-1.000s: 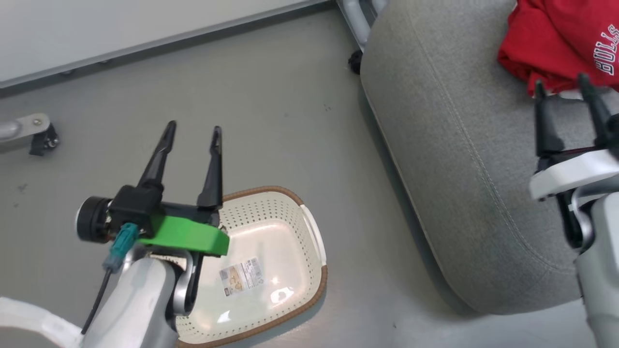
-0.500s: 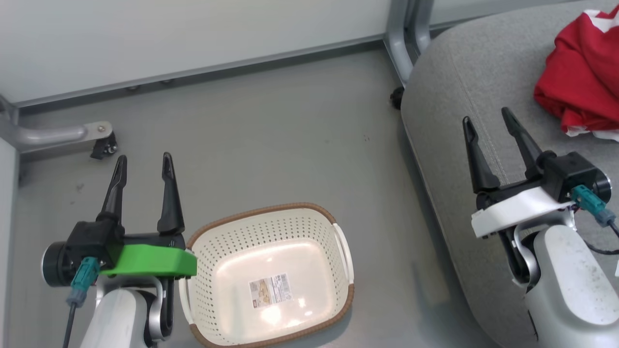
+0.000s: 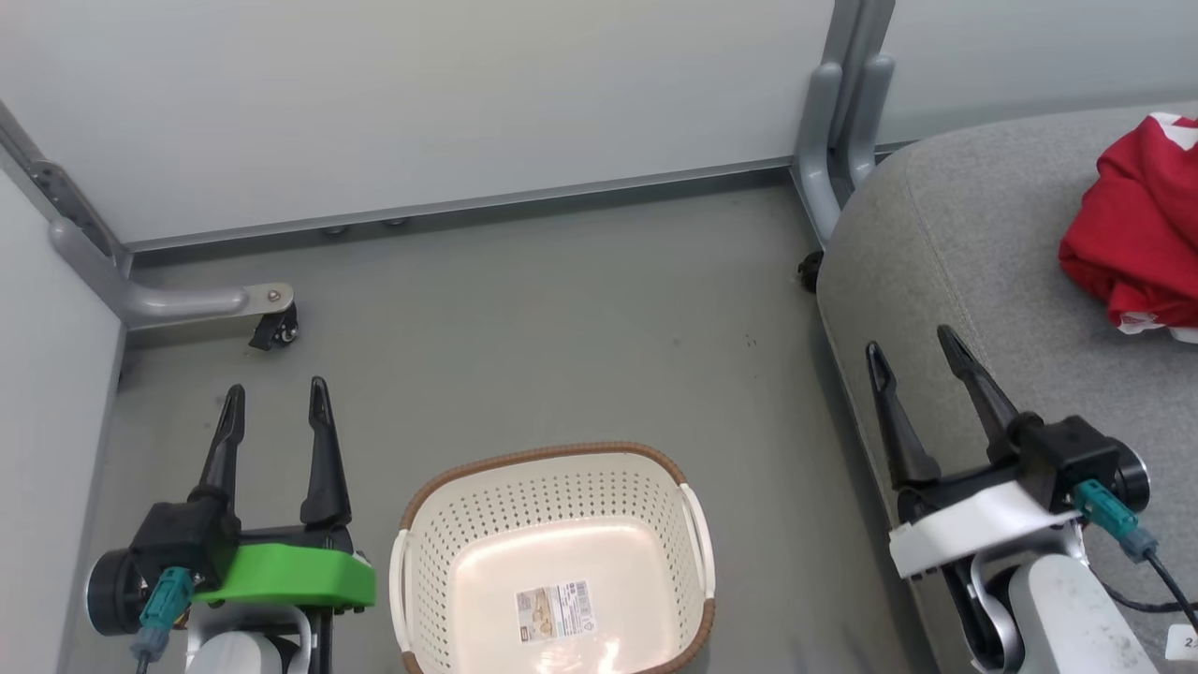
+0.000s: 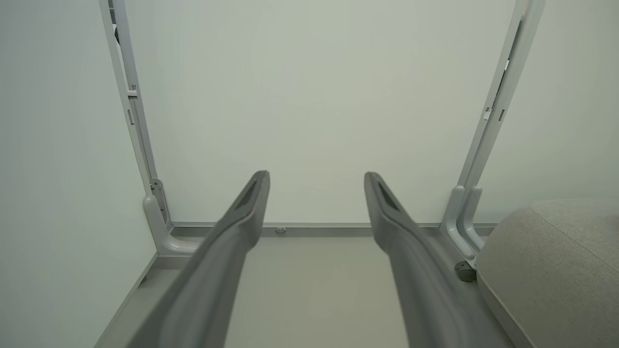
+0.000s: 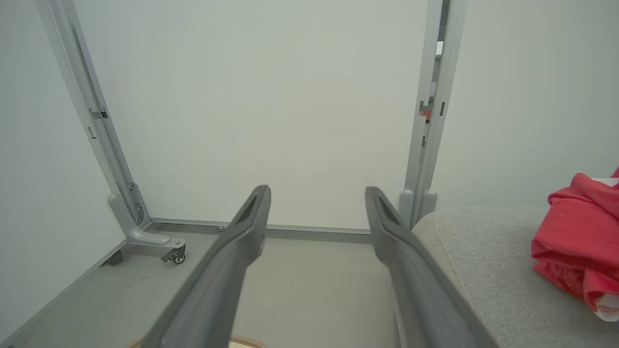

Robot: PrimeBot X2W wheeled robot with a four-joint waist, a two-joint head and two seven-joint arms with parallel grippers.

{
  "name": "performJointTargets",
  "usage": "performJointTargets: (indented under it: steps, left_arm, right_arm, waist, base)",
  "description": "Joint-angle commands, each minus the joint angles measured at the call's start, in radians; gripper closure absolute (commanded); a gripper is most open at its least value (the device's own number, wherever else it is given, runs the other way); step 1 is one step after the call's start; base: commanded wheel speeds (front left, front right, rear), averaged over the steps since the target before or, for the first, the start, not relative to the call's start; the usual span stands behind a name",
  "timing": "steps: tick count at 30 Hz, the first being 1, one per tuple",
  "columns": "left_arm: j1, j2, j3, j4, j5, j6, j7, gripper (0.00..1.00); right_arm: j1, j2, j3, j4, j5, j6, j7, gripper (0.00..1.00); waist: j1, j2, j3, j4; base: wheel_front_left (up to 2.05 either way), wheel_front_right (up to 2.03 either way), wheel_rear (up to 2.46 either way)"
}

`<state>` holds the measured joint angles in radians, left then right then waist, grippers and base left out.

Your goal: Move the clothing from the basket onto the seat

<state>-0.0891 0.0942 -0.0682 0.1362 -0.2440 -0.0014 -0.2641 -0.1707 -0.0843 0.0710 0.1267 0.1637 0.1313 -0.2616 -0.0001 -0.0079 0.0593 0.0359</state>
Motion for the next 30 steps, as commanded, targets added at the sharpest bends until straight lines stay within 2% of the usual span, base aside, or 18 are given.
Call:
performJointTargets:
  steps: [1, 14, 30]
  left_arm:
    - [0.024, -0.005, 0.007, 0.001, 0.009, -0.008, 0.000, 0.00]
    - [0.074, -0.031, 0.021, 0.007, 0.043, -0.037, 0.000, 0.00]
    - [0.074, -0.039, 0.023, 0.025, 0.067, -0.034, 0.000, 0.00]
  right_arm:
    - [0.029, 0.002, -0.004, -0.012, -0.008, -0.001, -0.004, 0.00]
    - [0.168, 0.030, -0.043, -0.071, -0.023, -0.001, -0.004, 0.00]
    - [0.175, 0.033, -0.039, -0.056, -0.002, -0.001, -0.004, 0.00]
  waist:
    - [0.0001, 0.0079, -0.025, 0.019]
    - [0.0001, 0.0079, -0.069, 0.044]
    - [0.0001, 0.0079, -0.066, 0.048]
  base:
    - [0.00, 0.00, 0.00]
    - [0.00, 0.00, 0.00]
    - [0.00, 0.00, 0.00]
